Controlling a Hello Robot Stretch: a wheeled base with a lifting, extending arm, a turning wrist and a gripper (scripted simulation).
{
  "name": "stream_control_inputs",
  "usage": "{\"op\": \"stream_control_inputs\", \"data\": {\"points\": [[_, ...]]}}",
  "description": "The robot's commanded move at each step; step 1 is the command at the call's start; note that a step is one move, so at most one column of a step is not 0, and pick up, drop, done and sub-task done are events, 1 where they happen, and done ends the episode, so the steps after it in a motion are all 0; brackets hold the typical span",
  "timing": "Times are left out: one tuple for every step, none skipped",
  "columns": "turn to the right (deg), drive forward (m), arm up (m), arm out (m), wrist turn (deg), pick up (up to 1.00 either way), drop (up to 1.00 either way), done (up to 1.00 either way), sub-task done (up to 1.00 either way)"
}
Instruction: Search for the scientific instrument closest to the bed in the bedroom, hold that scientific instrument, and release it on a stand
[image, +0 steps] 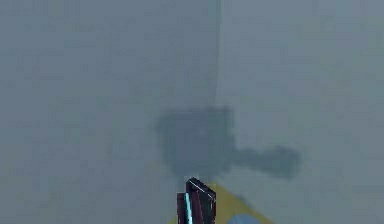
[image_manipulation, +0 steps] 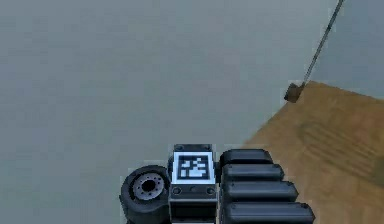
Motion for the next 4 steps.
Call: {"op": "stream_control_inputs", "data": {"points": [[15.0, 0.0, 0.0, 0.0, 0.0, 0.0, 0.0, 0.0, 0.0], [-45.0, 0.0, 0.0, 0.0, 0.0, 0.0, 0.0, 0.0, 0.0], [-9.0, 0.0, 0.0, 0.0, 0.0, 0.0, 0.0, 0.0, 0.0], [0.0, 0.0, 0.0, 0.22, 0.0, 0.0, 0.0, 0.0, 0.0]]}}
